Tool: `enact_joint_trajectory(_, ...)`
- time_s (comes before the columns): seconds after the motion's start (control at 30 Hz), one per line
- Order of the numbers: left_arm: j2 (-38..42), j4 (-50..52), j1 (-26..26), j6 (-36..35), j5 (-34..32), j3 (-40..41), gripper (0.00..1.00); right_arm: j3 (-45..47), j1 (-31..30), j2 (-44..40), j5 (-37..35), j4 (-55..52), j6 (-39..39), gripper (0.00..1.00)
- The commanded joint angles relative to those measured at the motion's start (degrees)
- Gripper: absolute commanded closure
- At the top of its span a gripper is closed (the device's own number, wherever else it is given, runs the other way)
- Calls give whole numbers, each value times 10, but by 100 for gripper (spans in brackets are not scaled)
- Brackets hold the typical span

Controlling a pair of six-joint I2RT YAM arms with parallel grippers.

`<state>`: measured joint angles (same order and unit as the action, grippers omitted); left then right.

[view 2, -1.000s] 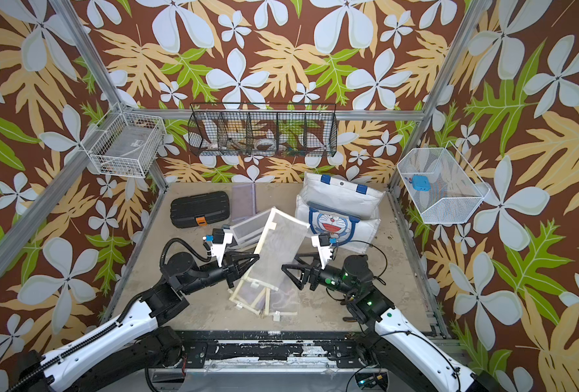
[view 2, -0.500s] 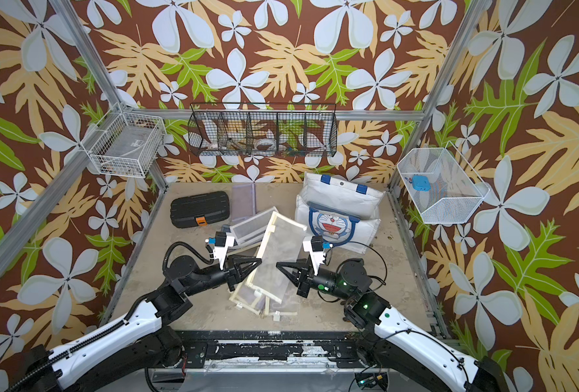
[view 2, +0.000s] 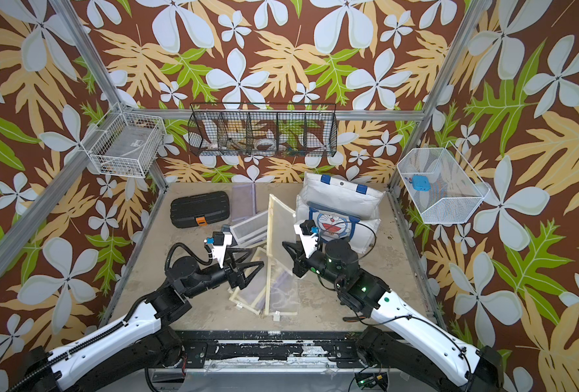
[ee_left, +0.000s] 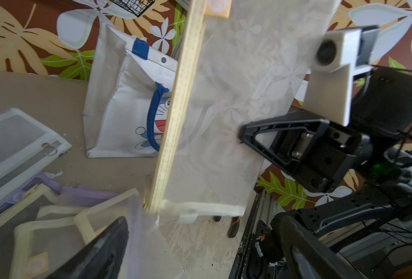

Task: Put the pencil pouch into the canvas bag
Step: Pick up the pencil case from the pencil case, then place the pencil case in the canvas bag.

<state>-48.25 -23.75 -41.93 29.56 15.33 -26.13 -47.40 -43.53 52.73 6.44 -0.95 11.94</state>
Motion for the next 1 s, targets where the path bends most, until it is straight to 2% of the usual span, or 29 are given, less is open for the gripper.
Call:
enact_joint_trajectory(0.0,7,24,1,-8,-45,8,2,-88,2,35,-124,-82,-142,100)
enact_joint_trajectory(0.13,9,30,1,0,-58,16,2,-230,36,126,-194,-139,-225,100)
enact_joint_trajectory(0.23,8,30,1,5,-47,15,2,-326,76,203,-215,-183,-288,100)
enact_joint_trajectory(0.33,20,29,1,10,-42,17,2,-382,95,254,-245,-215,-362,100)
enact_joint_trajectory(0.53,29,17,1,13,-33,32,2,-390,150,299,-307,-218,-449,100)
enact_joint_trajectory(0.73,26,18,1,10,-13,15,2,-366,234,330,-334,-225,-454,100)
enact_joint_trajectory(0.97,21,14,4,12,1,-4,2,-314,247,330,-338,-202,-456,100)
